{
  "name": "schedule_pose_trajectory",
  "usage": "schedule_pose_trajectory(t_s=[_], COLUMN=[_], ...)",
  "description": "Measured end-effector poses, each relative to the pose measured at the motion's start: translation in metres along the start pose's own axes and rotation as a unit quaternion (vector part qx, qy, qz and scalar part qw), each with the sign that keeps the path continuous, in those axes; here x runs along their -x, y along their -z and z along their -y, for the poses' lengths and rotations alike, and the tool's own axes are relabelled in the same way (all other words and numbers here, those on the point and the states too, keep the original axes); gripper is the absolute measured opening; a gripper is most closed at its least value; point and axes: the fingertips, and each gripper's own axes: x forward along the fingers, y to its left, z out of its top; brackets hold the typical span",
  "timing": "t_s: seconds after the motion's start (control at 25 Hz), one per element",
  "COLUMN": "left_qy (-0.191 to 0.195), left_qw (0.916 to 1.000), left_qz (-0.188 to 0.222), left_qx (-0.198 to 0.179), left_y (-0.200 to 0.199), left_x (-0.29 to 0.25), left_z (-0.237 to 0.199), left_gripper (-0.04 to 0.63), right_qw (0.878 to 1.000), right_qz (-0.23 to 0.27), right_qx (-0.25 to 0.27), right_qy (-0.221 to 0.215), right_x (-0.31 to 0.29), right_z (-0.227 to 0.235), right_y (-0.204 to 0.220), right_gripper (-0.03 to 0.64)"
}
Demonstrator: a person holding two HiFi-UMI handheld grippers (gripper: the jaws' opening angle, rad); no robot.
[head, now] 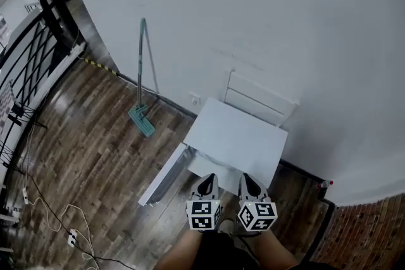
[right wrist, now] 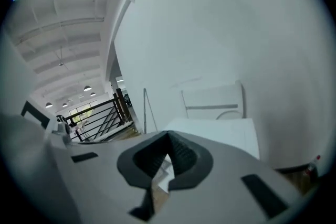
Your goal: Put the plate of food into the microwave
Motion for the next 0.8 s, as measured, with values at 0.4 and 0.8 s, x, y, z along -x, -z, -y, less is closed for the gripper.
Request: schedule_pose_trajectory(t_s=[0.4, 0.8], left_qy=[-0.01, 0.007], left_qw=[0.9945, 0.9898], left_qz=[0.092, 0.132], left_qx=[-0.049, -0.055], left_y=[-0.169, -0.209], left_x=[0.106, 0.126], left_z=[0.067, 0.067], left_gripper=[-0.003, -0.003], right_qw=[0.99, 0.982], right_qz=[0.114, 0.162], right_qx=[0.042, 0.064], right_qy=[-0.072, -0.067], right_x=[0.073, 0.097], right_z=[-0.069, -0.091], right_y=[-0.183, -0.228], right_gripper=[0.005, 0.004])
